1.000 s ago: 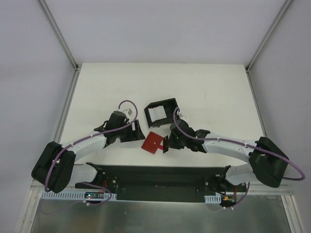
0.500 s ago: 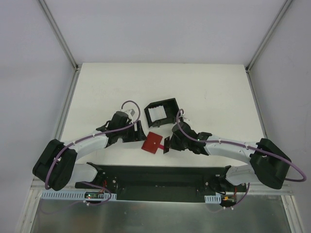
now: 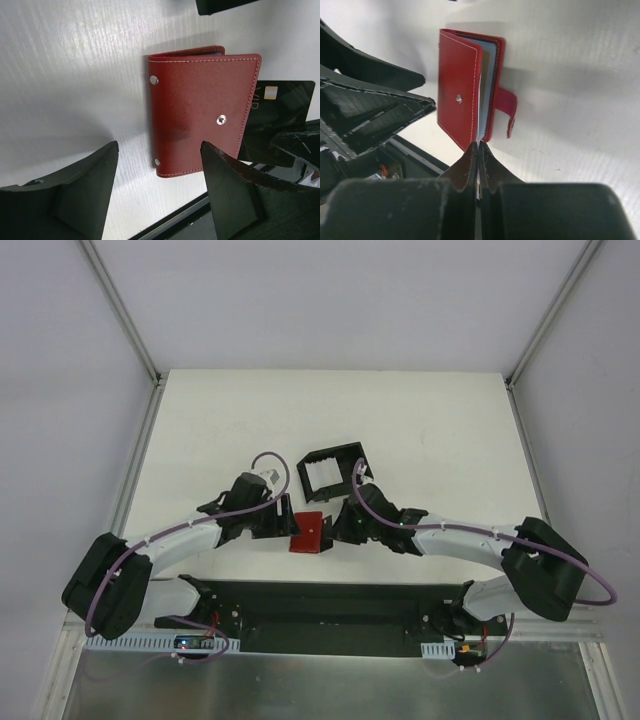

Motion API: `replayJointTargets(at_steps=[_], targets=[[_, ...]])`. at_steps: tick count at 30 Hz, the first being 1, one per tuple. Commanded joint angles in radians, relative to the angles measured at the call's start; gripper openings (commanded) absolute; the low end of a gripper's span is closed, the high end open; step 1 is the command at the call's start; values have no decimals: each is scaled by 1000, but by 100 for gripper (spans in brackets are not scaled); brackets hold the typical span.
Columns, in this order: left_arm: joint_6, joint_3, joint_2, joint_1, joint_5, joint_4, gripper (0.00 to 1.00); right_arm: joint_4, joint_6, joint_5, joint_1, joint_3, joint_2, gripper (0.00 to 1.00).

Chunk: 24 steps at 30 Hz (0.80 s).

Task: Put the credit cards into the card holder
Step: Turn over the card slot in the card holder.

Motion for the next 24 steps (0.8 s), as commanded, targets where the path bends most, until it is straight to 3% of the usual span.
replayJointTargets(at_steps=[1,13,24], targets=[[7,20,-66,-7,-15,-75,67,60,-32,-34,8,48,-33,0],[3,103,-152,-6,39,-118,73,150,-29,-118,31,73,16,0],[-3,117,-140,-7,36,-124,75,218,-19,-158,45,82,60,0]])
